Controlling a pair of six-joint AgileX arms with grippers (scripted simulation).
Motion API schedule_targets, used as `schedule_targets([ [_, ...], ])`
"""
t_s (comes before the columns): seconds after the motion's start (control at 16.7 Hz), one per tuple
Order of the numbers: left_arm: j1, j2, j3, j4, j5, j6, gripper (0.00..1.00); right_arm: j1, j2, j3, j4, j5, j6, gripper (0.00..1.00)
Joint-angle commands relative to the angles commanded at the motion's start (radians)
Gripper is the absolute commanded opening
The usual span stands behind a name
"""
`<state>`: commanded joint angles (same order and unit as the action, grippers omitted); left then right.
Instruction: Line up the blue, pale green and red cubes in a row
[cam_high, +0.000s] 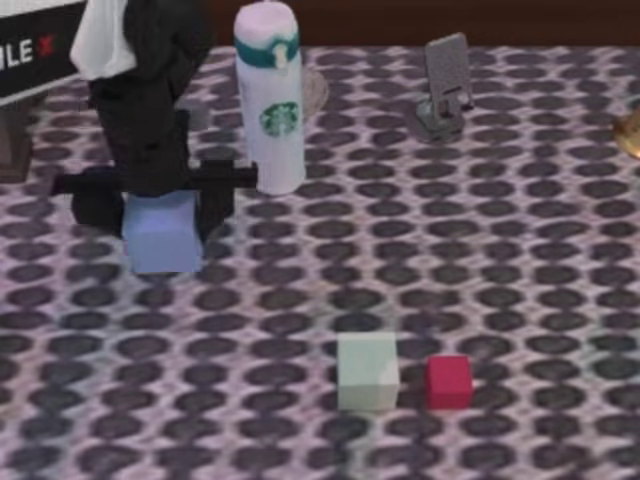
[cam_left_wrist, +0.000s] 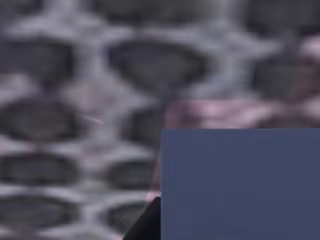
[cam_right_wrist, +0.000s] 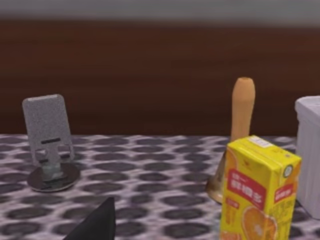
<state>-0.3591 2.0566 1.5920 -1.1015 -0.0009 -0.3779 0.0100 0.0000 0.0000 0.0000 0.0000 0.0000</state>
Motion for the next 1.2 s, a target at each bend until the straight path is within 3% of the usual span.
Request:
schedule_targets([
  [0.24, -0.216, -0.151, -0.197, 0.034, -0.001, -0.19, 0.0, 0.0, 0.0, 0.0, 0.0, 0.0, 0.0, 1.0],
  [0.42, -0.299, -0.228, -0.279, 0.055, -0.002, -0.272, 0.0, 0.0, 0.0, 0.0, 0.0, 0.0, 0.0, 1.0],
  [0.78, -0.302, -0.225, -0.295, 0.072, -0.003, -0.276, 0.0, 0.0, 0.0, 0.0, 0.0, 0.0, 0.0, 1.0],
  [1.2, -0.306, -0.14, -0.438, 0.306, -0.002, -0.276, 0.0, 0.0, 0.0, 0.0, 0.0, 0.0, 0.0, 1.0],
])
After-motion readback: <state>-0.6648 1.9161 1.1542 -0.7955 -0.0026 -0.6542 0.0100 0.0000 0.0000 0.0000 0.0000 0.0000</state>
